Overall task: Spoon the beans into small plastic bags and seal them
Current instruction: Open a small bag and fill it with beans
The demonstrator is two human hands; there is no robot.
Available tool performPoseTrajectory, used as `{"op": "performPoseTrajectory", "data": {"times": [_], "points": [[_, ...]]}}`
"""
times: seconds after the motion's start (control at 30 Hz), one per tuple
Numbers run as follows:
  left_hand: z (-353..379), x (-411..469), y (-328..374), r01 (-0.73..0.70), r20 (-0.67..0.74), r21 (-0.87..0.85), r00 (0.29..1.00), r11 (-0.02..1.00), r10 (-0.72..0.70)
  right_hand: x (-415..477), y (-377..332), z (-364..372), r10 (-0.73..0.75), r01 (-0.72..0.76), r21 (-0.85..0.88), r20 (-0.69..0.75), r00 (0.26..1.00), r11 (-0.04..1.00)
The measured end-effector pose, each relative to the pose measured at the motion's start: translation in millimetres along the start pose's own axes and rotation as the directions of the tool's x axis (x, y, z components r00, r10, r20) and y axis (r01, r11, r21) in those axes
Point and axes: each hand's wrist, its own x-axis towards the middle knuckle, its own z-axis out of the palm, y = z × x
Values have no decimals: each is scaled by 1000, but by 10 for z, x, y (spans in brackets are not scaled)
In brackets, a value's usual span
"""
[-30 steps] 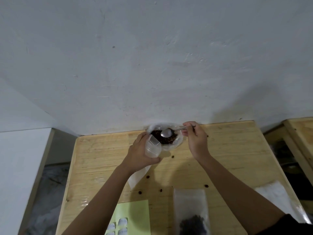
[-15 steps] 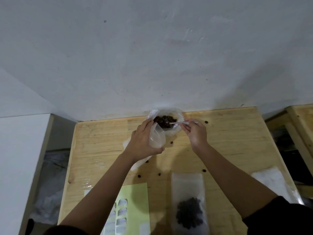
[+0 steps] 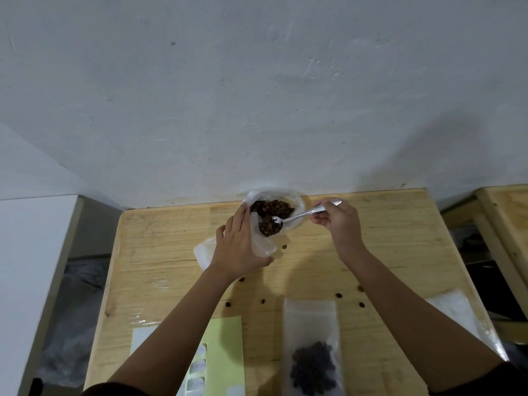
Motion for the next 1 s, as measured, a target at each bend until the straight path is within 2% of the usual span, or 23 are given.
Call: {"op": "performPoseTrajectory", "data": {"times": [0.07, 0.17, 0.33, 0.43, 0.5, 0.6, 0.8, 0.9, 1.0], "points": [[15, 3, -10, 10, 2, -15, 1000, 1000, -10, -34, -8, 14, -85, 88, -95, 39, 996, 992], [30, -6, -29, -9, -6, -5, 1000, 1000, 9, -60, -14, 18, -217, 211, -156, -19, 976, 965], [30, -27, -59, -34, -11, -33, 999, 999, 34, -58, 19, 11, -255, 233, -149, -148, 955, 961], [40, -36, -63, -73, -24, -15, 997, 997, 73, -59, 127, 45, -197, 169, -219, -113, 974, 961], [42, -41, -54, -94, -28, -22, 995, 995, 94, -71, 224, 100, -108, 88, -199, -87, 990, 976], [41, -26, -26, -106, -25, -33, 994, 994, 106, -85, 308, 204, 4, -9, -106, -54, 999, 994], [55, 0, -37, -64, -7, -20, 998, 998, 64, -41, 229, 232, 216, -192, 167, -138, 967, 967], [67, 3, -30, -24, -9, -20, 1000, 1000, 23, -7, 198, 129, 245, -208, 217, -159, 956, 954], [74, 9, -17, -3, -21, -26, 1000, 1000, 3, -7, 153, -1, 183, -166, 147, -111, 977, 975]]}}
